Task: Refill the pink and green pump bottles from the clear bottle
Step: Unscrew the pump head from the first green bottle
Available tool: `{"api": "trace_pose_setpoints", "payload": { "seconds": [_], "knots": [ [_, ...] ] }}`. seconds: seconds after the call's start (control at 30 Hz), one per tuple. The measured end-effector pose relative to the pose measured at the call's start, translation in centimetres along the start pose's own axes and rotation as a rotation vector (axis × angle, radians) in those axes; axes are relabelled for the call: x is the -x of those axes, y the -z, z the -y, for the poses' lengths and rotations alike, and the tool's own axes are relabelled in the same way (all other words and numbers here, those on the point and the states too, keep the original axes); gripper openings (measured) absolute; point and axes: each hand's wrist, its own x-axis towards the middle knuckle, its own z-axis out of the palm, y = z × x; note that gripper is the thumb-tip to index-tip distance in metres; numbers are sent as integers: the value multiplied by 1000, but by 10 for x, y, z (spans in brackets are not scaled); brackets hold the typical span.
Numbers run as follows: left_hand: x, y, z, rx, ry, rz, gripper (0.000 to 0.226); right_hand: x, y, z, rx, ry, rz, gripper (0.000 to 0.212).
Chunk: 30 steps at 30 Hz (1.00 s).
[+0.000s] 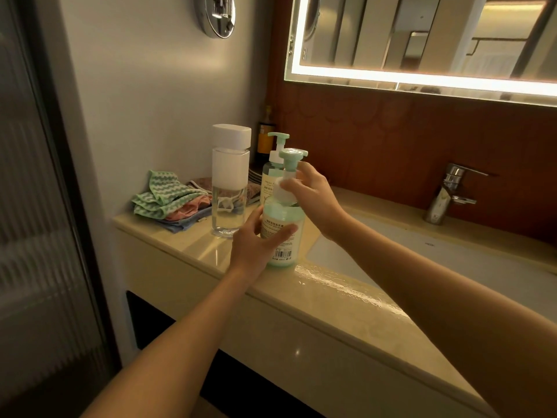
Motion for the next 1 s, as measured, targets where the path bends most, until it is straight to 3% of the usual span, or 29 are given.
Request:
{"api": "trace_pose_setpoints", "payload": {
  "seconds": [0.17,0.43,0.57,0.63,0.77,0.87,1.0],
  "knots": [
    [1,1,0,10,10,0,55,-3,-1,0,191,51,-142,60],
    [1,0,-1,-8,-3,3,62,-1,-3,-1,4,-6,-18,47],
    [1,0,-1,-12,-4,5,59,2,-3,-3,135,36,-114,58],
    [1,0,-1,-6,-4,4,60,2,-2,-4,156,42,-153,55],
    [1,0,-3,-13,-8,-1,58,2,0,-4,4,-21,-65,45],
    [2,0,-3,-5,-4,3,56,1,1,0,-32,-44,-25,48],
    [2,1,-3,-3,5,8,53,-1,-1,5,126,8,-100,65]
  ]
}}
